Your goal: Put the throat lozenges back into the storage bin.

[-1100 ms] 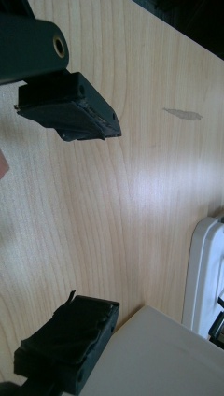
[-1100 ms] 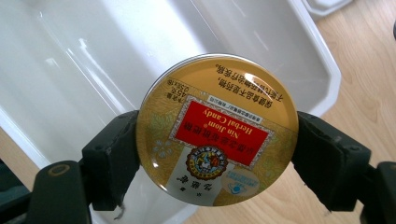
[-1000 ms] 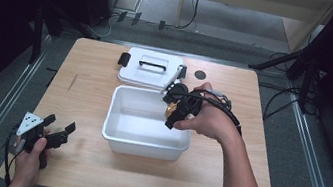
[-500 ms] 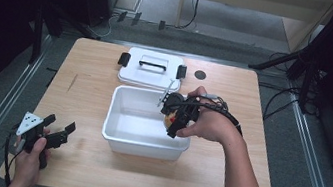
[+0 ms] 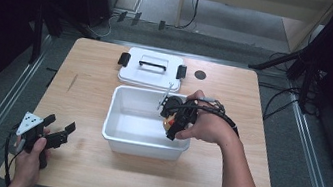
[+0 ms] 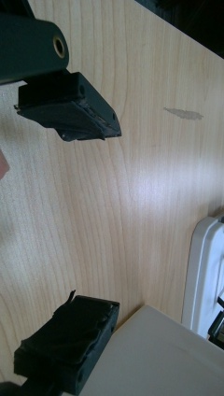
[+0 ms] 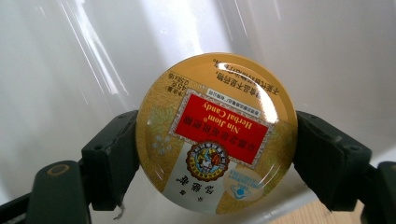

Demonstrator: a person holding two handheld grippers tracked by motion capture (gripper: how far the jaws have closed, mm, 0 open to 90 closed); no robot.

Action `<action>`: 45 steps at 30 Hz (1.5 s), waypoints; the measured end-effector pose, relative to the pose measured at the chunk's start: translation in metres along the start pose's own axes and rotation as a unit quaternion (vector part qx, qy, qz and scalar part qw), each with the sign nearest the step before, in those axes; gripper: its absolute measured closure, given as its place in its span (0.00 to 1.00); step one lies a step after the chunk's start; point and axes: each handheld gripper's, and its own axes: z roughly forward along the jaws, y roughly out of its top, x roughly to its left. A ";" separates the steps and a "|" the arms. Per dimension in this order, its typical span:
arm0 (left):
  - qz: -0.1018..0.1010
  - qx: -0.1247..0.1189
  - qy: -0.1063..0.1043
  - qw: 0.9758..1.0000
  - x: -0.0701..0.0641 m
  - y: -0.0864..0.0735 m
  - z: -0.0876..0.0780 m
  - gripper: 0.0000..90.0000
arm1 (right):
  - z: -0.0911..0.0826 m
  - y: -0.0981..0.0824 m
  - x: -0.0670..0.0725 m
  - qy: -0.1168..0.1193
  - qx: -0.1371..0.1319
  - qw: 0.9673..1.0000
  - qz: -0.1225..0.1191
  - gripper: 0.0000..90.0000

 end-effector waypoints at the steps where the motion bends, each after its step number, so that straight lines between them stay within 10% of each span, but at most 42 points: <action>1: 0.000 0.000 0.000 1.000 0.000 0.000 0.000 0.17 | 0.002 0.000 0.000 0.001 0.001 1.000 -0.001 0.23; 45: 0.000 -0.001 -0.003 1.000 0.001 0.000 -0.001 0.17 | 0.036 0.006 0.010 -0.024 0.052 0.997 -0.046 0.23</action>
